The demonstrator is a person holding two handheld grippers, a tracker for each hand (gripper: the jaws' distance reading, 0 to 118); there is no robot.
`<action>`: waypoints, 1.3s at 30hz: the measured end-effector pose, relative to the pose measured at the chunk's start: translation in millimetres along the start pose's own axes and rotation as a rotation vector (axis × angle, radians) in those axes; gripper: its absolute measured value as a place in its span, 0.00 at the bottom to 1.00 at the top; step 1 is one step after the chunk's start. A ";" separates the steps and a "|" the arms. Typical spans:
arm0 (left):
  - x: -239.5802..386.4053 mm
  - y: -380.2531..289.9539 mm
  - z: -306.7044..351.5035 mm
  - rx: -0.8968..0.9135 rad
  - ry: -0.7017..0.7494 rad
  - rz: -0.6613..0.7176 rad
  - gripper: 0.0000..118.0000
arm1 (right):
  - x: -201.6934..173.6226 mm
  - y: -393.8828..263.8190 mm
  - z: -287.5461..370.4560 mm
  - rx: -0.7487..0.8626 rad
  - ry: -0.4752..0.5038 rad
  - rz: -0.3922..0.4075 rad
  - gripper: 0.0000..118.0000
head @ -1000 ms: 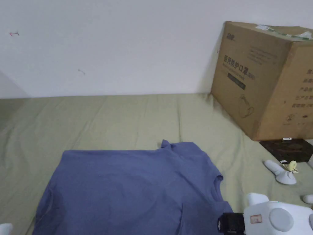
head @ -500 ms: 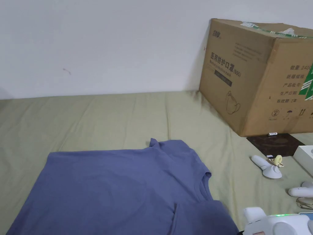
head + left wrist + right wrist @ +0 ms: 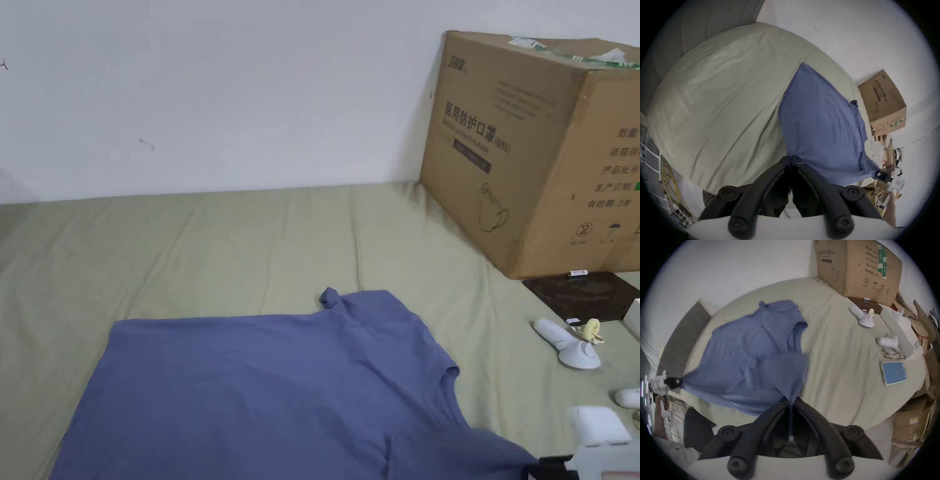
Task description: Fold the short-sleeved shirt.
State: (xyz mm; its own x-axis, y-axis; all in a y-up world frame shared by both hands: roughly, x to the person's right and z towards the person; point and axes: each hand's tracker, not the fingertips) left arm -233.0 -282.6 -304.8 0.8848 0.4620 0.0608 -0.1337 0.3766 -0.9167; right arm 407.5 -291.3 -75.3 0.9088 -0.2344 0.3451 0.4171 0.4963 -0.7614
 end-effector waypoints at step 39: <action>92.8 0.8 -17.9 0.447 0.081 -0.463 0.00 | -102.9 16.8 -3.2 0.535 0.125 0.055 0.00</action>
State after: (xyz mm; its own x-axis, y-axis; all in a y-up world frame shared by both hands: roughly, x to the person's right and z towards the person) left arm -143.0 -253.8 -307.0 0.9239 0.1168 0.3644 0.1119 0.8281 -0.5492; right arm 321.0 -261.5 -125.4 0.9353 -0.2771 0.2202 0.3438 0.8587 -0.3799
